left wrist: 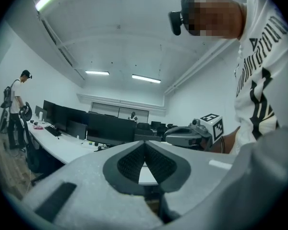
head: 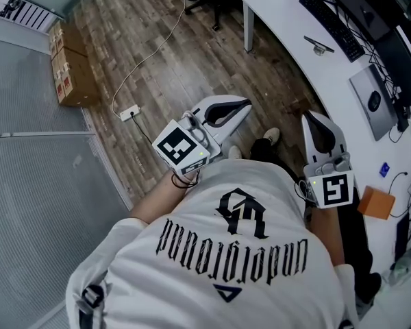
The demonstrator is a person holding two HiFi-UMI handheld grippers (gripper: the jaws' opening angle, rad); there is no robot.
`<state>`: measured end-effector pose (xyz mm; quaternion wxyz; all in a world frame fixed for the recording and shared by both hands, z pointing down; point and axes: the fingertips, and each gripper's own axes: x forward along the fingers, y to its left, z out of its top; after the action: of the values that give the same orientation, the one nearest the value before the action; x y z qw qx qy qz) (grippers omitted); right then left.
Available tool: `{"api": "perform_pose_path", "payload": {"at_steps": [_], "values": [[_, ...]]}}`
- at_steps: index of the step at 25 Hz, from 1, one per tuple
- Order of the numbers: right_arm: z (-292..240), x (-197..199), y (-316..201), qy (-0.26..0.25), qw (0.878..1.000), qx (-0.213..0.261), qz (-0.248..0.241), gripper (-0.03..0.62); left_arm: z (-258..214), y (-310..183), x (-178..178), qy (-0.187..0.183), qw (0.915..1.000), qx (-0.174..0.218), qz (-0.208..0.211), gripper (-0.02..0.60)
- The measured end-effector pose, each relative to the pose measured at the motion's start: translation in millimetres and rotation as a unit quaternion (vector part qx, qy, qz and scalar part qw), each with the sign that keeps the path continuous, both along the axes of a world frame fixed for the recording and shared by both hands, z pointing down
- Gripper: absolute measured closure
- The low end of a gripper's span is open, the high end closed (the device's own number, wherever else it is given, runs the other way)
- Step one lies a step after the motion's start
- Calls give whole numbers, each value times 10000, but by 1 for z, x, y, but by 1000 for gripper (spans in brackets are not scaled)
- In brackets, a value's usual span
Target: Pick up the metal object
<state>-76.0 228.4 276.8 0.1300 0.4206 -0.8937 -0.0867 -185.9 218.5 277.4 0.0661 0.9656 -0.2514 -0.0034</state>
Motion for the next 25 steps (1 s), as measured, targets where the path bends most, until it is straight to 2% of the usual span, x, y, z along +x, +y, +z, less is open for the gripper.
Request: {"api": "perform_pose_path", "payload": {"at_steps": [12, 19, 25], "values": [[14, 21, -67, -110, 9999, -19, -4, 577, 11, -60, 16, -208, 9998, -73, 22, 566], [24, 60, -124, -111, 9996, -242, 74, 578, 20, -116, 54, -257, 9994, -208, 133, 566], [36, 110, -172, -169, 9985, -423, 295, 577, 33, -176, 105, -280, 9982, -352, 389, 566]]}}
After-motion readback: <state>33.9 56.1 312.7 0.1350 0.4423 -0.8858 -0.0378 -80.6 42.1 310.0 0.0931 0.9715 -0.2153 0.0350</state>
